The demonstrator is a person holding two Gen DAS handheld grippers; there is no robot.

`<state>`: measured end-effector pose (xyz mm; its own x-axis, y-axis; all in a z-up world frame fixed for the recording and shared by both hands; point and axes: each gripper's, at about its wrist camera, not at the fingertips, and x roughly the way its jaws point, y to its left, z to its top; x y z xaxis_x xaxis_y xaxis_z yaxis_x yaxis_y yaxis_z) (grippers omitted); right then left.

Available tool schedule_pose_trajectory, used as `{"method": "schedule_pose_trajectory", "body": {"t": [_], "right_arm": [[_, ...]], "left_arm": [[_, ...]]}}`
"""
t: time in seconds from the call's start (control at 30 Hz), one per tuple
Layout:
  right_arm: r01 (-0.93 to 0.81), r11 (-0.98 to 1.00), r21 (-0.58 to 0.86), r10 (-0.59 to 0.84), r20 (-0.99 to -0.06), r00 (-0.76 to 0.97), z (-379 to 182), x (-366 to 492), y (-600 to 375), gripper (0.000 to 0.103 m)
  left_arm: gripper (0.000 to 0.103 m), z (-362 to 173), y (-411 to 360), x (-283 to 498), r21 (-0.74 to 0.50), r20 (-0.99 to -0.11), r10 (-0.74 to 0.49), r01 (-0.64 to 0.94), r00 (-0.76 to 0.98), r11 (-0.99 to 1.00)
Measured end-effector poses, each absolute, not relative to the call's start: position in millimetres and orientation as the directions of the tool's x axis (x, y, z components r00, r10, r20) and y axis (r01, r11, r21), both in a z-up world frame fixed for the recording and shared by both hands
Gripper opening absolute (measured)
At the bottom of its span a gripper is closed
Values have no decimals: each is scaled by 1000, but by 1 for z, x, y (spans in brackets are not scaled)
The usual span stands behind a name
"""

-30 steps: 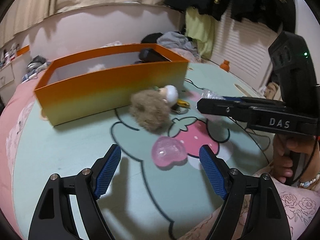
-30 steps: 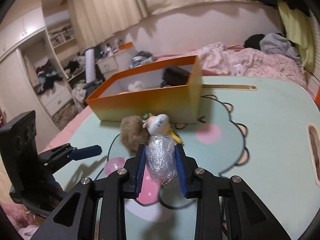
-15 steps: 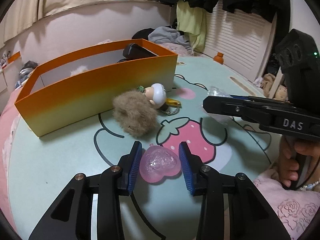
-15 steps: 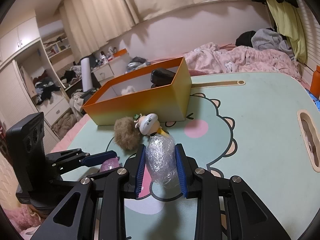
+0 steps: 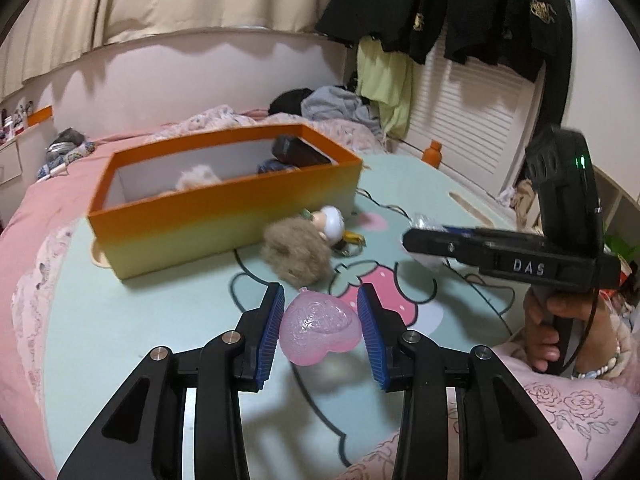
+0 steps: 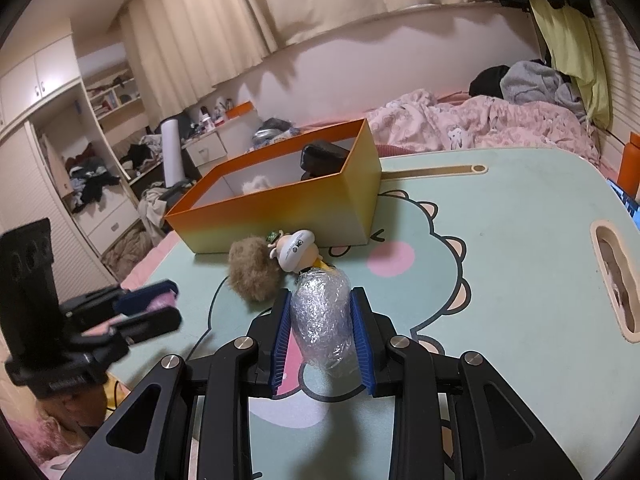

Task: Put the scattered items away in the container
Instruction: 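Grasp the pink heart with the left tool while the right tool holds the plastic bundle, then hold the plastic bundle and pink heart in both tools above the table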

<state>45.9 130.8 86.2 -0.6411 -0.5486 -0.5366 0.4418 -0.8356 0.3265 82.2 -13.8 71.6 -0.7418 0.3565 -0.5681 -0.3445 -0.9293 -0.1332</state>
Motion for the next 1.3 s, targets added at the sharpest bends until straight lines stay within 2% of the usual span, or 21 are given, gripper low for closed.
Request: {"method": "schedule_pose_trajectory", "body": {"t": [1.3], "right_arm": [[447, -838, 314, -545, -534, -647, 87, 48, 128, 28]], "left_arm": [[39, 79, -32, 81, -144, -552, 337, -311, -763, -939]]}}
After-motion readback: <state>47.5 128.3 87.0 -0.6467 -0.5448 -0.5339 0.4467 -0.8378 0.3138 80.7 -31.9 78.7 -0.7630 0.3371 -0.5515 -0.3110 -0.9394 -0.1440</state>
